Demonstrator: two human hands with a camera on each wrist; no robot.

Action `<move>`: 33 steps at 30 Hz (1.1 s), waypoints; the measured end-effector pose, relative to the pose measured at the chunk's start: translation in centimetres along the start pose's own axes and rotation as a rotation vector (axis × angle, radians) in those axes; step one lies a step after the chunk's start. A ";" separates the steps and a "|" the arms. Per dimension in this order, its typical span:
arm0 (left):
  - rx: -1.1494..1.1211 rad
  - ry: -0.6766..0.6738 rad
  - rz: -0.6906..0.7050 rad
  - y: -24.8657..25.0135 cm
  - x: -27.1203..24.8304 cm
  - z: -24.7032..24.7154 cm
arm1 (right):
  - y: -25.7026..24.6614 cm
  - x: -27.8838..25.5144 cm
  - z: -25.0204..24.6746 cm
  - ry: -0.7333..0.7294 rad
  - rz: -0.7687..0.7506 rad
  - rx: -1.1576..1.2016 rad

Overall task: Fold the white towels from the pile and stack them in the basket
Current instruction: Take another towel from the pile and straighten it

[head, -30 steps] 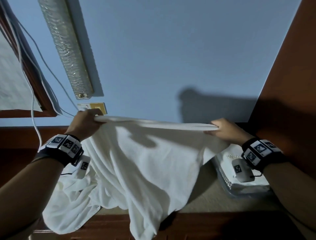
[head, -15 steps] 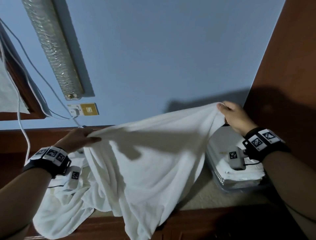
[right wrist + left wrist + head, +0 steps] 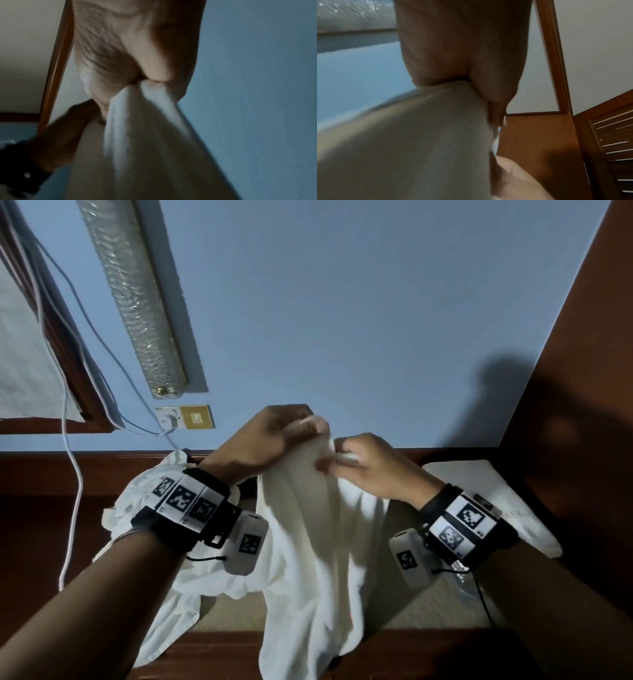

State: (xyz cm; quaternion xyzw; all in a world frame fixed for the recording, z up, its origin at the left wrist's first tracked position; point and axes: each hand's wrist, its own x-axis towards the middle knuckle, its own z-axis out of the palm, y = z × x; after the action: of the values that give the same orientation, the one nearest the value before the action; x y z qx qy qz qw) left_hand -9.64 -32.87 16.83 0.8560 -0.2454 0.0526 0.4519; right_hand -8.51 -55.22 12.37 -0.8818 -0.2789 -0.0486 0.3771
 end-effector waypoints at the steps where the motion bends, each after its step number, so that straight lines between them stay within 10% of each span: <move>1: 0.055 0.017 0.003 0.1 -0.1 -0.3 | -0.5 -0.2 -0.2 0.031 -0.028 0.022; 13: 0.397 -0.057 -0.382 -13.8 -4.6 0.6 | 0.4 0.4 -9.0 0.697 0.064 0.364; 18: 0.214 0.239 -0.536 -17.1 -5.8 -2.5 | 4.1 0.2 -12.2 0.917 0.160 0.424; 29: 0.075 0.053 0.089 0.5 0.9 -0.6 | -0.5 1.4 -2.5 0.011 0.062 0.078; 33: 0.170 0.006 0.107 1.7 1.1 -1.1 | -1.5 1.1 -2.0 0.036 -0.020 -0.054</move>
State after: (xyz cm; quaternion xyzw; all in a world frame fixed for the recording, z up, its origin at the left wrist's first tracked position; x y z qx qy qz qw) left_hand -9.31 -33.24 19.11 0.8767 -0.2840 0.0999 0.3750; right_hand -8.13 -55.24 15.04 -0.8878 -0.2793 -0.0758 0.3579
